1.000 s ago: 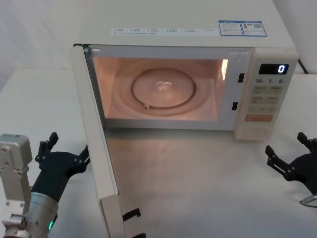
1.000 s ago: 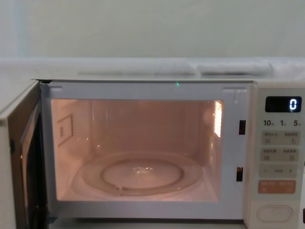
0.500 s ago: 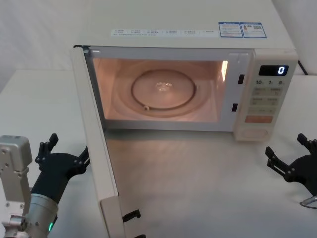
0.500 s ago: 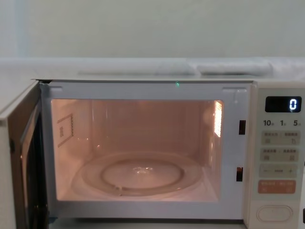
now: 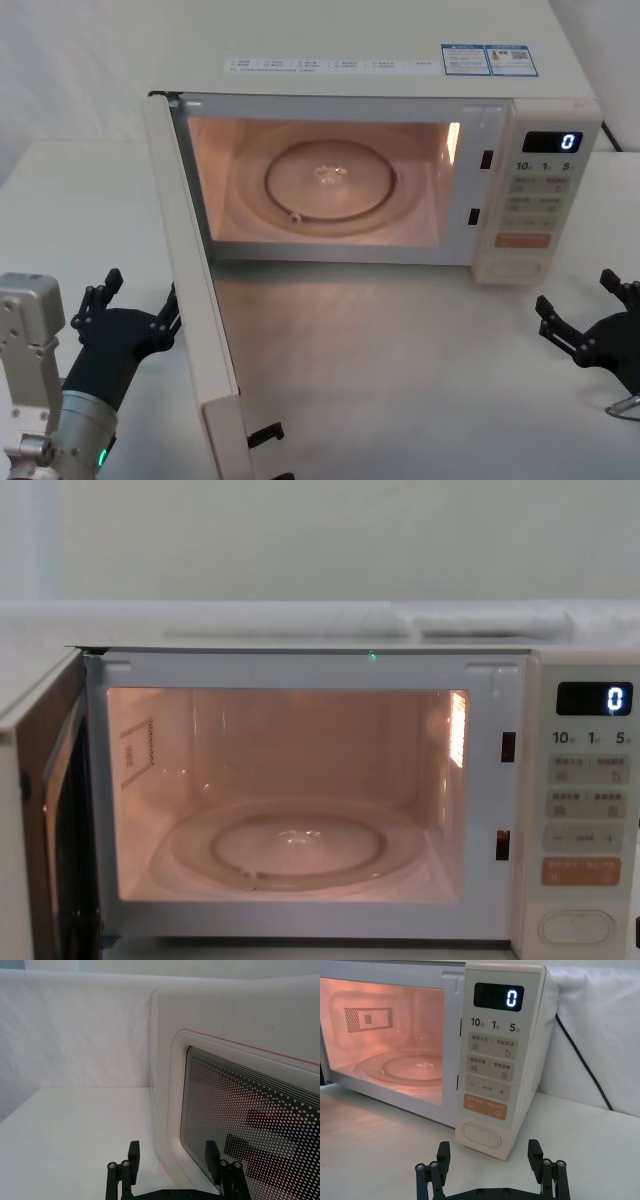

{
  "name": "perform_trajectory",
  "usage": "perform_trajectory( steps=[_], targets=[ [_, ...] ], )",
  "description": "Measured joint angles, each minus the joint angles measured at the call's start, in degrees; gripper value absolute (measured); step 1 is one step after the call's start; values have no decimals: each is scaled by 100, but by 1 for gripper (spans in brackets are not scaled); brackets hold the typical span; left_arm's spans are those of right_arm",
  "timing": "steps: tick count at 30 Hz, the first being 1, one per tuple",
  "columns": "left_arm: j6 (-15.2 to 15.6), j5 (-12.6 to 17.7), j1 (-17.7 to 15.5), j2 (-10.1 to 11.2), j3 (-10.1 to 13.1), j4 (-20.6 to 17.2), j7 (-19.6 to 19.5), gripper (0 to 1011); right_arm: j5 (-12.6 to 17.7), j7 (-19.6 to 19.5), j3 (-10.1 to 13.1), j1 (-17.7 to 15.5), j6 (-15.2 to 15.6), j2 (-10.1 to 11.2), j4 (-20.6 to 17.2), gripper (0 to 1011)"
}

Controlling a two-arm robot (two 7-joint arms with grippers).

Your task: Press the button to open the microwave door with one hand; close the microwave door with the other hand.

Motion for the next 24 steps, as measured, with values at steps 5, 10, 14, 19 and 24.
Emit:
perform_trajectory(
  steps=[5,10,14,19,24],
  targets=[
    [0,0,0,0,1,0,0,762,0,0,0,0,0,0,0,1001],
    [0,0,0,0,0,0,0,599,0,0,0,0,0,0,0,1001],
    [0,0,0,0,0,0,0,452,0,0,0,0,0,0,0,1001],
    [0,0,0,0,0,0,0,296,0,0,0,0,0,0,0,1001],
    [0,0,0,0,0,0,0,156,0,0,0,0,0,0,0,1001]
  ],
)
